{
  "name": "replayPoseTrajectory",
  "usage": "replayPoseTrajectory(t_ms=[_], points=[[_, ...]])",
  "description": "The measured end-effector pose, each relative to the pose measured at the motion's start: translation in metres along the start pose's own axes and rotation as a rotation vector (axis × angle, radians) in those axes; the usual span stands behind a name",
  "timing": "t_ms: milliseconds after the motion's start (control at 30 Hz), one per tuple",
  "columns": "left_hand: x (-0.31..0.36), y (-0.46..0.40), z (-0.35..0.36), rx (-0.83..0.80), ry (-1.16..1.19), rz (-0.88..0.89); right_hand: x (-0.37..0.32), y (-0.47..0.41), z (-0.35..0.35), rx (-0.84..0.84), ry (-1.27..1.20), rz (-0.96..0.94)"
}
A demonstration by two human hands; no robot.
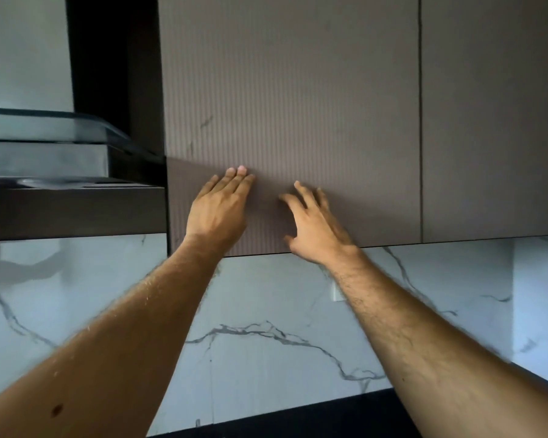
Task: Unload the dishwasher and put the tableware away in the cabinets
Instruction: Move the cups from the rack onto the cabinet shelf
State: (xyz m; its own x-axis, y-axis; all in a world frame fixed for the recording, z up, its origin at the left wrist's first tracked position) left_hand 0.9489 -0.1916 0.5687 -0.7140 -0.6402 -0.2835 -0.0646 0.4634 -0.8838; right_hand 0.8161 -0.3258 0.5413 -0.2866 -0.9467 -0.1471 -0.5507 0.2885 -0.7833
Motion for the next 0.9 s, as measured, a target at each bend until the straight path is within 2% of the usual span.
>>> replayPoseTrajectory(t_ms=[100, 267, 433, 500, 600, 767, 900], points=[[-0.007, -0.003, 0.012, 0.096, 0.007, 0.028, -0.021, -0.015, 0.026, 0.079, 0.061, -0.075], [-0.009, -0.007, 0.029, 0.219, 0.045, 0.02, -0.035, -0.025, 0.052, 0.086, 0.007, -0.093], [-0.01, -0.008, 0.031, 0.2, 0.03, 0.023, -0.036, -0.024, 0.066, 0.063, 0.182, -0.178], [-0.011, -0.008, 0.031, 0.222, 0.027, 0.036, -0.042, -0.024, 0.078, 0.111, 0.231, -0.187], [-0.018, -0.009, 0.032, 0.248, -0.063, 0.099, -0.05, -0.023, 0.098, 0.203, 0.295, -0.128], [-0.02, -0.016, 0.002, 0.13, -0.283, 0.184, -0.063, -0.018, 0.117, 0.262, 0.321, -0.029], [-0.028, -0.024, -0.021, 0.145, -0.277, 0.159, -0.067, -0.009, 0.114, 0.321, 0.279, -0.025]])
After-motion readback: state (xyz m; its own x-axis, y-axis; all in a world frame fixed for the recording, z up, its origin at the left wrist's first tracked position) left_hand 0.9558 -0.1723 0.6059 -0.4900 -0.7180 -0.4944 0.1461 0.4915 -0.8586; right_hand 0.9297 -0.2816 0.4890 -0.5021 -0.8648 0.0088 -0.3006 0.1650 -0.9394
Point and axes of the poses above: each hand's wrist, its own y-axis away from the middle knuckle, its own z-axis out of the palm, x = y × z, the point moved 1 cm from there along -y, towards the middle knuckle, and after that the axes turned 13 degrees about -y, right-handed, at the moved point
